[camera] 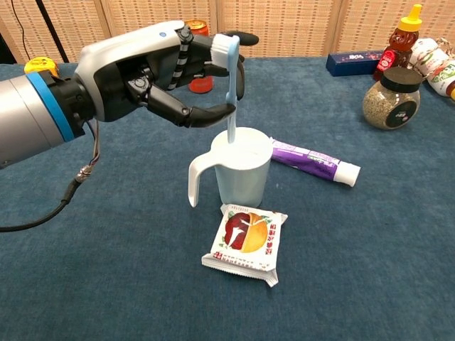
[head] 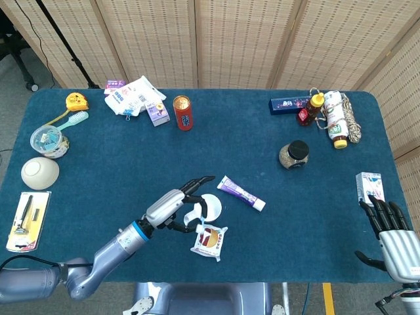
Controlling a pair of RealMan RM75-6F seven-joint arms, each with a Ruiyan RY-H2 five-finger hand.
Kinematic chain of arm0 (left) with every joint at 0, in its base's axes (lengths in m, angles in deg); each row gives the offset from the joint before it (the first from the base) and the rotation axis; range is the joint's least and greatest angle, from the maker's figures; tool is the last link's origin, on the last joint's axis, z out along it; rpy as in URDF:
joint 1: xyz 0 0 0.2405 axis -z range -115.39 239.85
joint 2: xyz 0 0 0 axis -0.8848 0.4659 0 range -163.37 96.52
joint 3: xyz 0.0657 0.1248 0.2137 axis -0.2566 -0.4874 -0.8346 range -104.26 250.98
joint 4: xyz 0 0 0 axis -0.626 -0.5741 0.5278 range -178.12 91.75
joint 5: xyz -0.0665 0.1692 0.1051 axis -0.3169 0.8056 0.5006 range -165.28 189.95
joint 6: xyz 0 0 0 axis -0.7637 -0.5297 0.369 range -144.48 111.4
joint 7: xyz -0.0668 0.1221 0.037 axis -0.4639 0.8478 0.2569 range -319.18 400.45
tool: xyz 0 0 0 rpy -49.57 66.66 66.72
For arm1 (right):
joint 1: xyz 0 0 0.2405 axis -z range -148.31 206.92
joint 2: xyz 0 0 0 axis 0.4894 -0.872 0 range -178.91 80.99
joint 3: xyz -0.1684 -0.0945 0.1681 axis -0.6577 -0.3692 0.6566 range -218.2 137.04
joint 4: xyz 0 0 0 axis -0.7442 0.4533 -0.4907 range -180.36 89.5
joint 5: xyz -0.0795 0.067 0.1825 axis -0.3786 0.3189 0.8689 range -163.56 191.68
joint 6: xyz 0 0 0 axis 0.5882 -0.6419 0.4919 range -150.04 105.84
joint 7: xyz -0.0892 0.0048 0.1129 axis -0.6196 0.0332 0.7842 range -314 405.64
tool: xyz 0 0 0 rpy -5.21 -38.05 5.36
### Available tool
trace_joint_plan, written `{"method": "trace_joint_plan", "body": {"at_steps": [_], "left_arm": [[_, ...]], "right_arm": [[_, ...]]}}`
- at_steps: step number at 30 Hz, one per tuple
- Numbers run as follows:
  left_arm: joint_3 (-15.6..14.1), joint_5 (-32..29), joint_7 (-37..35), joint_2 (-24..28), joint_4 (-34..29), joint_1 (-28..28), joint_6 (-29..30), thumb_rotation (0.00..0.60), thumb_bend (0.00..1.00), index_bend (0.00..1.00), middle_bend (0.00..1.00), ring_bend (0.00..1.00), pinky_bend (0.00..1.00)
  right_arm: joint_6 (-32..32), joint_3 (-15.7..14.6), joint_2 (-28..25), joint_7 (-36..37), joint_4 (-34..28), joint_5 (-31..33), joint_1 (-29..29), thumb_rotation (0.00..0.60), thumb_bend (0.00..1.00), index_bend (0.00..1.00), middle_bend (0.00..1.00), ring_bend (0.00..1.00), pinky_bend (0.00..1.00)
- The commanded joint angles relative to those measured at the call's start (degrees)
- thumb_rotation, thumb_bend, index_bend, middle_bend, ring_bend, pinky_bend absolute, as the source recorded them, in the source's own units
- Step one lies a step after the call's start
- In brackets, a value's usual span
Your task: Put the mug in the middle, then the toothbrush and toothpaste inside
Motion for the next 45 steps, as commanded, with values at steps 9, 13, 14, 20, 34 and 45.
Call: {"method": "trace_joint_plan", "body": {"at_steps": [9, 13, 14, 20, 34, 45], "left_arm": [[1.3, -3.4, -4.4, -5.1, 5.7, 1.3, -2.9, 0.600, 0.39, 0.60, 0.00, 0.00, 0.00], [1.8, -5.4, -4.6, -8.0, 9.7, 1.7, -4.4, 0.600, 0.39, 0.57, 0.00, 0.00, 0.00], [1.8, -5.6, -4.7, -8.4, 10.2, 1.7, -4.6, 0.600, 0.39, 0.56, 0.00, 0.00, 0.00], [1.6, -4.8, -6.1, -9.5, 11.7, 1.5, -4.1, 0.600, 0.38, 0.26, 0.00, 0.00, 0.00], [-0.1, 2.8, -2.9, -2.0, 6.8, -2.5, 6.1, 0.600, 0.38, 0.00, 0.00, 0.00, 0.00], [-5.1, 0.8, 19.7, 21.0, -5.4, -12.0, 11.6, 0.600, 0.38, 0.00, 0.00, 0.00, 0.00]], "right_arm": [[0.4, -0.1, 0.2, -0.5, 0.0, 0.0, -0.1, 0.600, 0.00, 0.00, 0.00, 0.00, 0.00], [0.7, -0.1, 0.3, -0.6, 0.0, 0.3, -0.2, 0.600, 0.00, 0.00, 0.00, 0.00, 0.00], [0.7, -0.1, 0.3, -0.6, 0.0, 0.3, -0.2, 0.600, 0.00, 0.00, 0.00, 0.00, 0.00], [0.6, 0.0, 0.3, -0.6, 0.1, 0.4, -0.2, 0.600, 0.00, 0.00, 0.00, 0.00, 0.00], [0.6, 0.0, 0.3, -0.6, 0.2, 0.7, -0.1, 0.600, 0.00, 0.00, 0.00, 0.00, 0.00], [2.4, 0.3, 1.0, -1.8, 0.3, 1.7, -1.0, 0.600, 0.00, 0.00, 0.00, 0.00, 0.00]]}}
